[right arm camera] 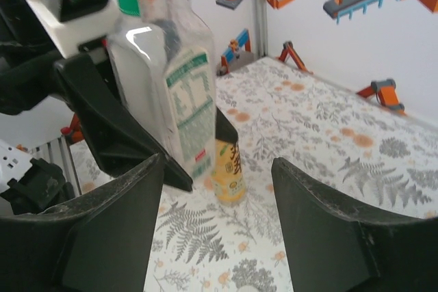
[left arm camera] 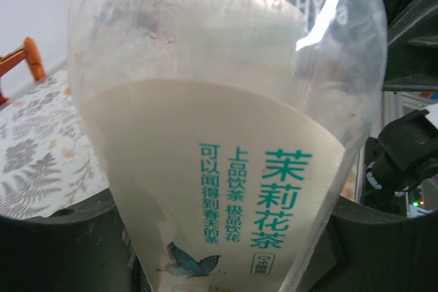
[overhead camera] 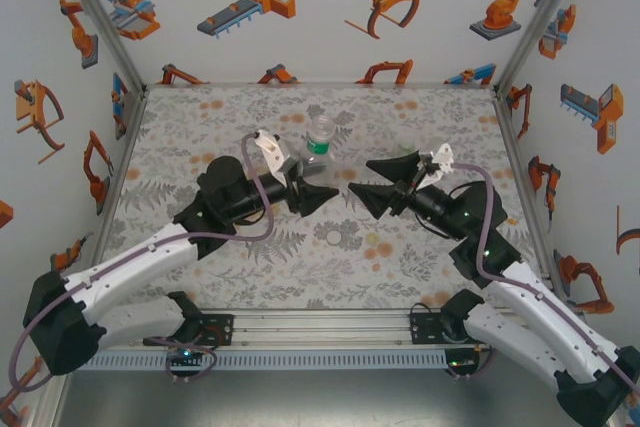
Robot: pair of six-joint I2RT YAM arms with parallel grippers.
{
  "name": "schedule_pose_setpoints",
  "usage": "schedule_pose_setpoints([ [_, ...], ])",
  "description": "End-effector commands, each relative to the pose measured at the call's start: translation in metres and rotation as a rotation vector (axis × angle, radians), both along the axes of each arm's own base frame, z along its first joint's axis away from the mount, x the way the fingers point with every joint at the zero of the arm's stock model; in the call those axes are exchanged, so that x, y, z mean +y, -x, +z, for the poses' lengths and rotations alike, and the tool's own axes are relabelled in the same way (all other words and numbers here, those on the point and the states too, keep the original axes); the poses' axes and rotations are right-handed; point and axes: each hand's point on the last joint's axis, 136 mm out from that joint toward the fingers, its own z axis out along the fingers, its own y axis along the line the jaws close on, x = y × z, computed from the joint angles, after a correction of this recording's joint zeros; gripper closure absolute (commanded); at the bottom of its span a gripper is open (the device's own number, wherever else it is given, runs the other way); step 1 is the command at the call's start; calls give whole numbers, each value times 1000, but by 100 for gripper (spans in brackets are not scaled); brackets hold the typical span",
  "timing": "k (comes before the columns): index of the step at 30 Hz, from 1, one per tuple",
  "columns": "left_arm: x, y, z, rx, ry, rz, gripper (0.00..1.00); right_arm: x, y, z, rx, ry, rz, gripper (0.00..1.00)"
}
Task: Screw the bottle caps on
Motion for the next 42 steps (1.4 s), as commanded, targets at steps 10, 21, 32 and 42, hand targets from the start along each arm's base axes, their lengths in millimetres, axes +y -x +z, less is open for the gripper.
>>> schedule_pose_setpoints([
  [10,36,7,0,-55,-78,89,100,12,-40,-106,378,285,-222,46],
  [21,46,15,-6,-51,-87,96,100,0,-49,-177,607,458,-378,50],
  [32,47,11,-7,-48,-78,114,100,-15,-44,-220,755,538,-462,53],
  [42,46,11,-7,-51,-85,115,100,1,-44,-246,899,621,-438,55],
])
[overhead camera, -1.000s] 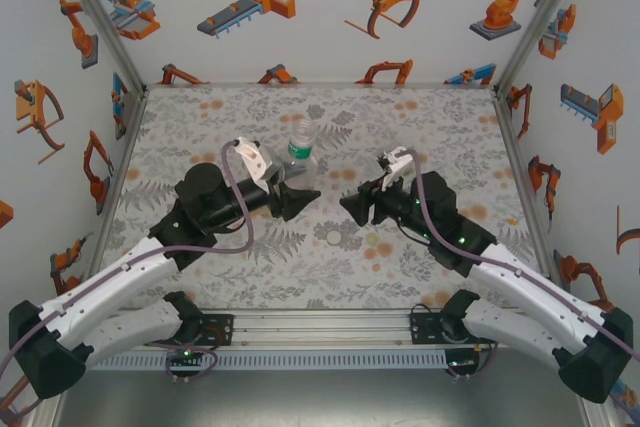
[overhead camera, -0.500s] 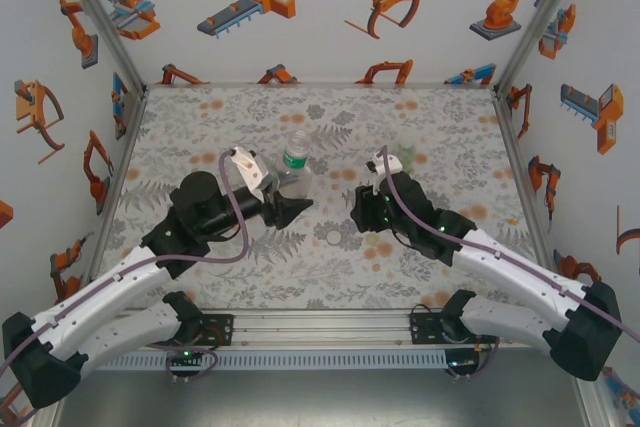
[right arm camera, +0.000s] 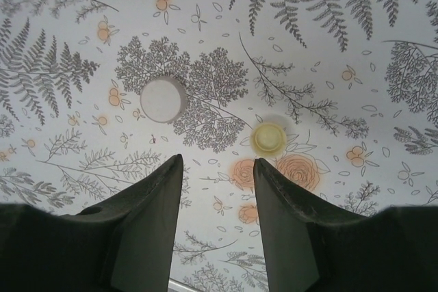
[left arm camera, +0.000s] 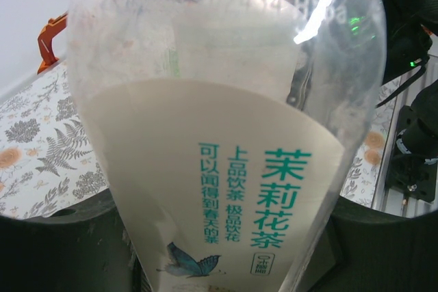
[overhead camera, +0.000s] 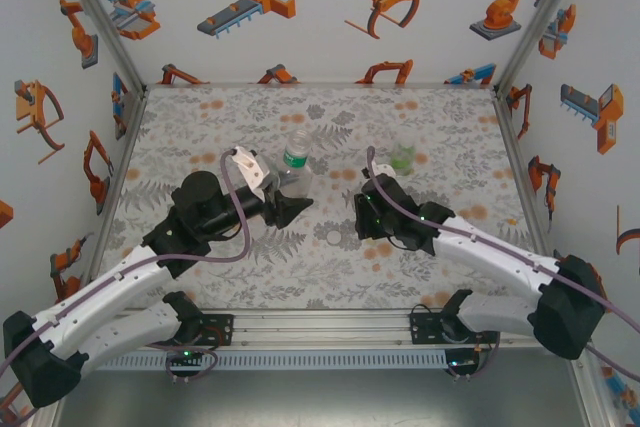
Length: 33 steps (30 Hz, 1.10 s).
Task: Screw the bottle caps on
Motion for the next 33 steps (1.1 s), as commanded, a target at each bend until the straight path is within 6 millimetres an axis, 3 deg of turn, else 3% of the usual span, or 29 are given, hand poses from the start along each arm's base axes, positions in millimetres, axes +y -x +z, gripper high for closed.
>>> schedule_pose_setpoints([
  [1,2,-1,5,-29,5,10,100,14,0,4,53,-20,3,55],
  [14,14,-4,8,-53,20,71,100,59,-4,-22,155,94,53,49],
  [21,21,-1,8,-58,7,81,100,74,-11,-35,185,173,52,43],
  [33,29,6,11,-62,16,89,100,87,-12,-70,243,203,37,43],
])
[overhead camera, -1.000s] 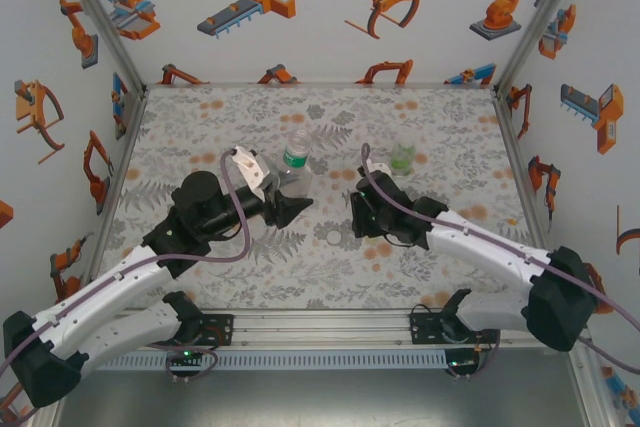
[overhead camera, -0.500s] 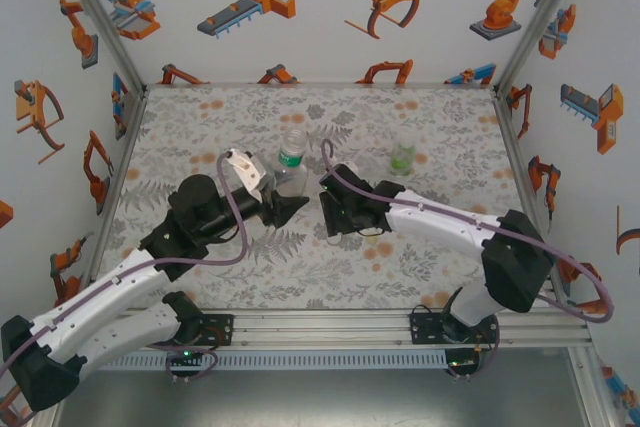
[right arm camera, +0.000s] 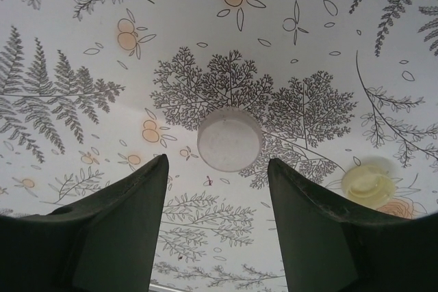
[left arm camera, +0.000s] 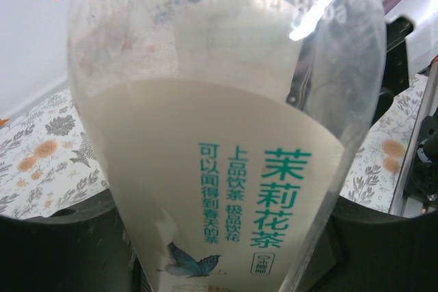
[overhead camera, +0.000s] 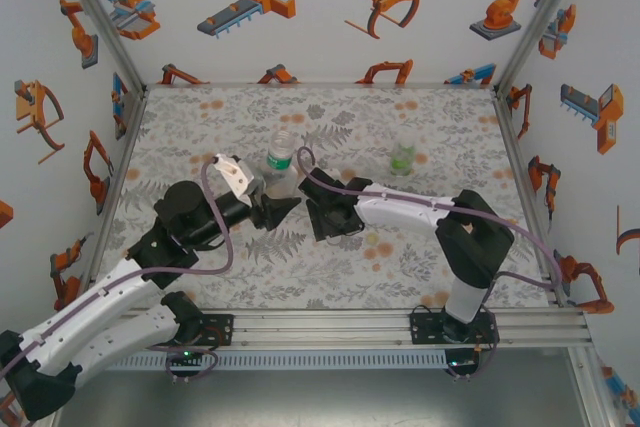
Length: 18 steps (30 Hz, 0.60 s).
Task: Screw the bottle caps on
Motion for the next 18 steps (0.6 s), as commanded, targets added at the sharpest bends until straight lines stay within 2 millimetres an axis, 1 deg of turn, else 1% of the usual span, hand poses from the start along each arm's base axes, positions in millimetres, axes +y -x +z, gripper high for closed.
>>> schedule_pose_setpoints([
  [1,3,1,-1,-15,-7,6,100,6,-2,1,-2,-6,-18,43],
  [8,1,0,-2,-12,-8,2,100,2,-6,-18,-9,18,-44,44],
  [12,-1,-2,-4,-3,-16,0,100,1,-4,-30,4,27,-51,45],
  [15,-2,-3,-3,-3,-15,0,100,0,-4,-33,5,32,-53,47],
  [18,-2,-3,-3,-3,-18,2,100,-2,-3,-31,8,33,-55,49],
])
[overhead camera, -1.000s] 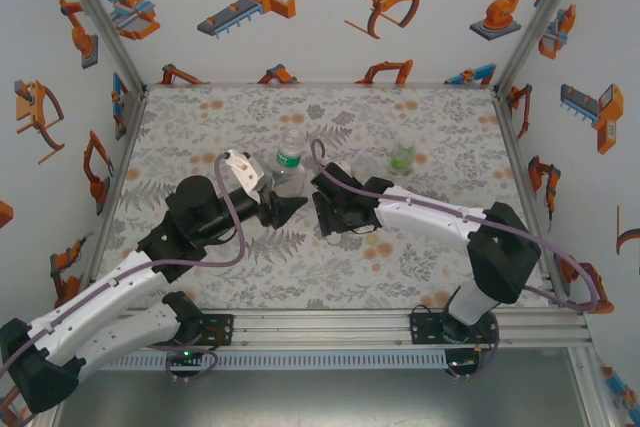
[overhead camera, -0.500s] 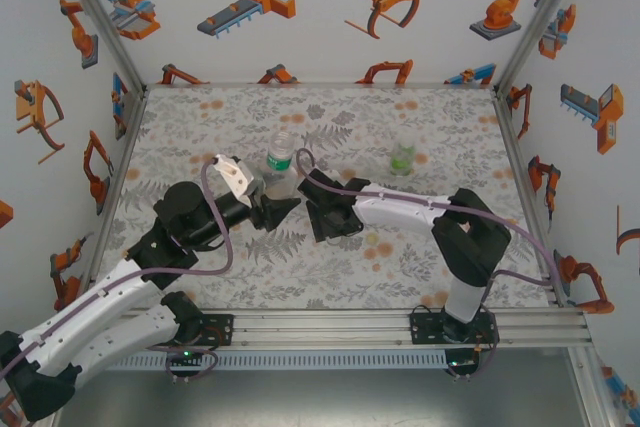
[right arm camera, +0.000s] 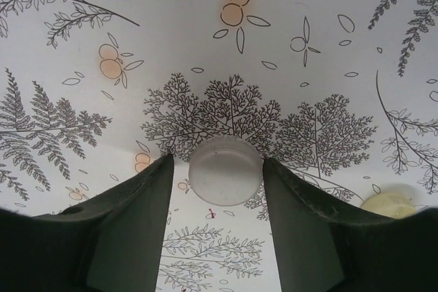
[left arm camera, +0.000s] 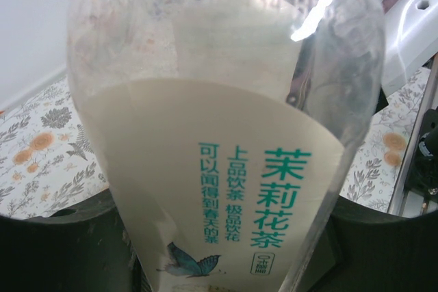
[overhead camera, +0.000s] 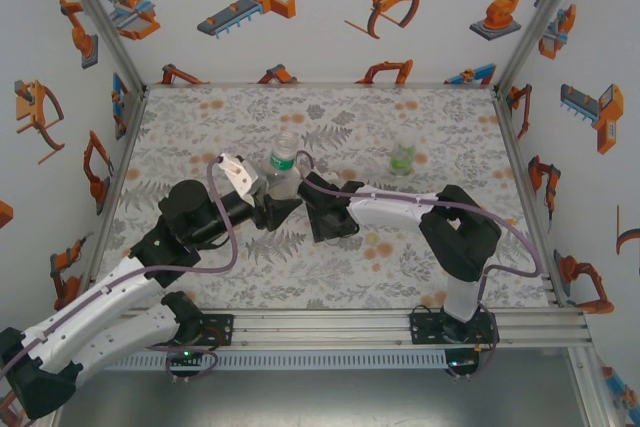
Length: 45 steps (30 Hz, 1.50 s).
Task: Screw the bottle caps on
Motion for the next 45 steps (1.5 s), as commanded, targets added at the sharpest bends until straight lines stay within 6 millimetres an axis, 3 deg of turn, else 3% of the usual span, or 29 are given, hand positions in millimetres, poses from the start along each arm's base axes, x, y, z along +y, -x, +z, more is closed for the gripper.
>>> schedule_pose_setpoints([
  [1,1,-1,5,-24,1,2,100,-5,5,-6,8,15,-20,49],
  [23,-5,-4,2,-11,6,-8,100,-3,16,-6,63,-8,-3,53],
  [32,-4,-3,3,-12,5,-6,100,-2,14,1,50,-19,-3,60],
  [39,-7,-5,-5,-5,-22,-8,100,-5,8,34,-21,-66,16,64],
  [45,-14,-1,-33,10,-162,-65,100,-15,0,71,-65,-168,8,66],
])
